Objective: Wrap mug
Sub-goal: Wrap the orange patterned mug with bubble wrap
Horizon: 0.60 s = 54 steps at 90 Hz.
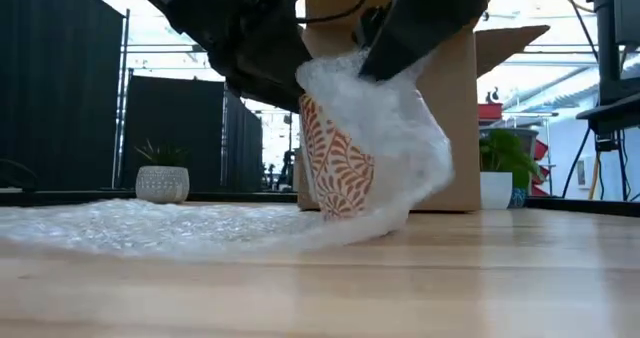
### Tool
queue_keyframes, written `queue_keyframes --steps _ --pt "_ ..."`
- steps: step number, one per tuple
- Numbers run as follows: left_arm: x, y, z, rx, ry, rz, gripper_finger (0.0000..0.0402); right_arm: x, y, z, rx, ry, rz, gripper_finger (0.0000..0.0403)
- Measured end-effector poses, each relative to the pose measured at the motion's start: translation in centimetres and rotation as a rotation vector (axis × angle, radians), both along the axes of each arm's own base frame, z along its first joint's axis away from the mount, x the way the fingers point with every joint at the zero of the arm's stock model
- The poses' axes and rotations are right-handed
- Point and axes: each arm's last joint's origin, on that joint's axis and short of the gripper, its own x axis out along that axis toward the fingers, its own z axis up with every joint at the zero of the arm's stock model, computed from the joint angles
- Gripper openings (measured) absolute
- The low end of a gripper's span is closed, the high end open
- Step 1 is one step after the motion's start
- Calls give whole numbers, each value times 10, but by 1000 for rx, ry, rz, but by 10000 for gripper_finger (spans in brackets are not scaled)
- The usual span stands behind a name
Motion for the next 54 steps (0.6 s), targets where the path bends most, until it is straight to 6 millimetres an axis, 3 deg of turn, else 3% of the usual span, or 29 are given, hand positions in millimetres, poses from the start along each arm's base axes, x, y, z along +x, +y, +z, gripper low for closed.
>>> queue_keyframes --steps 20,54 --pt "4 0 4 -11 -38 5 222 1 -7 -6 -6 43 -30 251" --pt "14 -4 29 -27 -38 -12 222 8 -8 -39 -80 128 -61 251"
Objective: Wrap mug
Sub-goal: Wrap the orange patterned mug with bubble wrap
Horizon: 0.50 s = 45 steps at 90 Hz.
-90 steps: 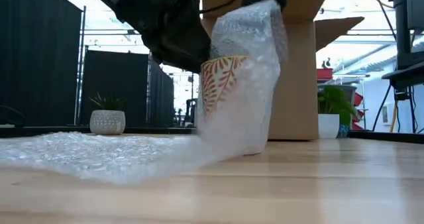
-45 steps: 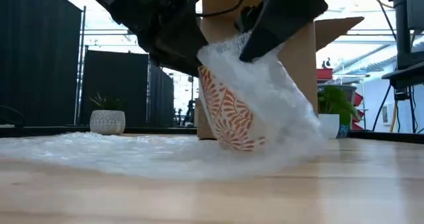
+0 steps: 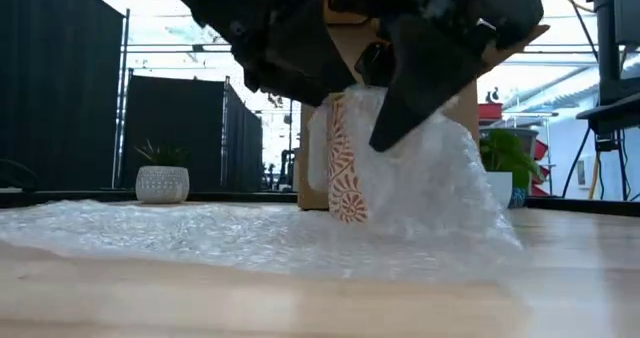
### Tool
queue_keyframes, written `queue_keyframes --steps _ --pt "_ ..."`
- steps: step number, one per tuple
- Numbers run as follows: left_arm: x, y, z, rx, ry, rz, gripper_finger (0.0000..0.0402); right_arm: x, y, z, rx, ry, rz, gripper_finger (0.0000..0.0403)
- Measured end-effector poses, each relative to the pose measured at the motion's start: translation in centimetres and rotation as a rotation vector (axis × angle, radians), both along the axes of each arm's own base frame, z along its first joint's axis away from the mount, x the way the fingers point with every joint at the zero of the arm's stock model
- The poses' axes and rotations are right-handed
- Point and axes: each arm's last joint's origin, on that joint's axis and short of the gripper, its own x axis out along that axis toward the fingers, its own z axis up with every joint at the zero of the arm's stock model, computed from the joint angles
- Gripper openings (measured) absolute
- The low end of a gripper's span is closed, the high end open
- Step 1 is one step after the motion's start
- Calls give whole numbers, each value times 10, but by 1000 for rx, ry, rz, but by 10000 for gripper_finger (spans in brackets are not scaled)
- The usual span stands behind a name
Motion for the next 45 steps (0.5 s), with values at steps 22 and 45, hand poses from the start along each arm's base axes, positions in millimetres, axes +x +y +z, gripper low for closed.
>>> queue_keyframes --steps 22,45 --pt "-1 7 8 12 35 6 222 4 -6 -3 8 -10 -19 251" --pt "-10 10 8 61 105 41 222 6 -9 -3 24 -19 -39 251"
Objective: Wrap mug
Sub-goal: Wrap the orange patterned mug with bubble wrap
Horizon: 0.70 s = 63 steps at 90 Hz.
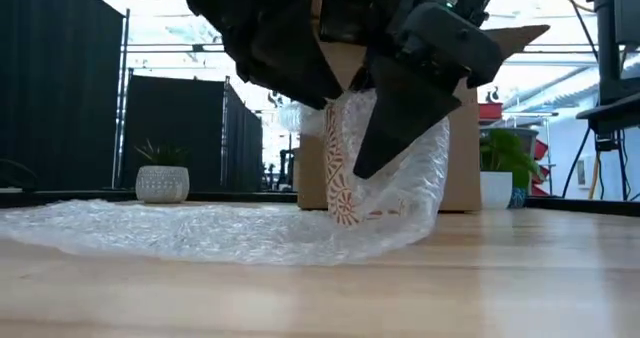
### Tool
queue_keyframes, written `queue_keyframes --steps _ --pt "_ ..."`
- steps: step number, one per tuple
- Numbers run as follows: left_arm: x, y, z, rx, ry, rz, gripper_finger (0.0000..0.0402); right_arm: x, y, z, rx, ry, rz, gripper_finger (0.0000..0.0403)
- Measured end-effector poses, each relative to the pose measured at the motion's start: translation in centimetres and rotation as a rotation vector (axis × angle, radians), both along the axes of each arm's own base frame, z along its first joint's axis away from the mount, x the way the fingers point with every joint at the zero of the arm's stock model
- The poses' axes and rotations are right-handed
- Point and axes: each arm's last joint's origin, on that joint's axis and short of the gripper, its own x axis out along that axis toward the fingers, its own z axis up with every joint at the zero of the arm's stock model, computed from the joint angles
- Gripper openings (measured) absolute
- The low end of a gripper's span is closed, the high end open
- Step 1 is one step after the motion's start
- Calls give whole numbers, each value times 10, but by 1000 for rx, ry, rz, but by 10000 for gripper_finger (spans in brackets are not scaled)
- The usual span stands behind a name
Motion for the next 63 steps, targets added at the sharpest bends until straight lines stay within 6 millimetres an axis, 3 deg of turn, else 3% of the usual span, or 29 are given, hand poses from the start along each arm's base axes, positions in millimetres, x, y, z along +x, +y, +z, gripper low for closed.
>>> queue_keyframes --steps 18,30,46,63 --pt "-24 0 10 115 84 80 221 0 1 0 6 -3 5 251" --pt "-36 11 -4 241 159 166 222 0 1 0 1 -4 15 251" --pt "-34 39 -35 266 98 239 221 1 1 0 2 -8 16 251" --pt "-16 43 -21 225 -108 103 221 1 1 0 2 -11 19 251"
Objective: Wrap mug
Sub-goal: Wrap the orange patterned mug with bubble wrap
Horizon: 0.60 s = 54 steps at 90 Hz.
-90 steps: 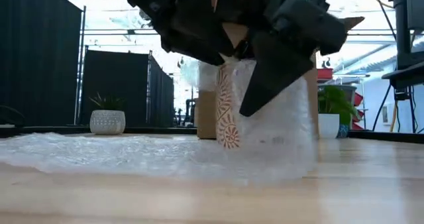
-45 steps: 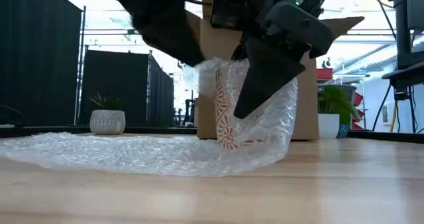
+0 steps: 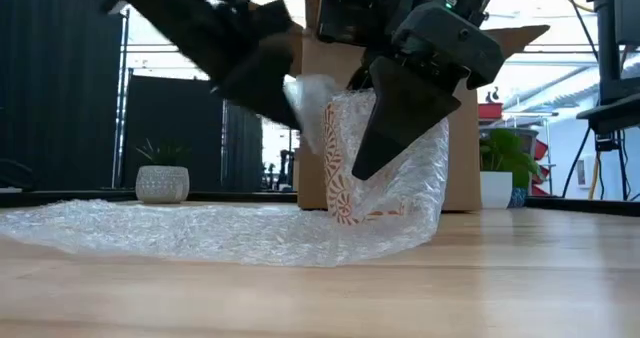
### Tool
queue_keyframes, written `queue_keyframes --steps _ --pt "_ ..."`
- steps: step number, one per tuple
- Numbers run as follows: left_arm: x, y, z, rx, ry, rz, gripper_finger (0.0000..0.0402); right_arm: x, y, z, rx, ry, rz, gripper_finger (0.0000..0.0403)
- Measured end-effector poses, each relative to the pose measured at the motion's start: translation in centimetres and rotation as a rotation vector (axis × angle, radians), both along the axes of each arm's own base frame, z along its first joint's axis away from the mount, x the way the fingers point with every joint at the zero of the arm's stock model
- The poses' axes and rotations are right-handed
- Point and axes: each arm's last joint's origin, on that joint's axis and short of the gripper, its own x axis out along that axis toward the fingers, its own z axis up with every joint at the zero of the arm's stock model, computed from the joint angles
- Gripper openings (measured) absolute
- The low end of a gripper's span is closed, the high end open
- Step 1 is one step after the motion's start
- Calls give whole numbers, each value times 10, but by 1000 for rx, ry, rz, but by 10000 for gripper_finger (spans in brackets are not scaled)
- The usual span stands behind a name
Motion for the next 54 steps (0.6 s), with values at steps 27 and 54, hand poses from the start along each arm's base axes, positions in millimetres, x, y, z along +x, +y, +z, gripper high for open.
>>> queue_keyframes --steps 27,54 --pt "10 -22 1 -99 -69 -284 221 0 -1 0 -2 -1 3 251" --pt "24 -15 -23 -159 -74 -242 221 -1 -1 3 -4 11 4 251"
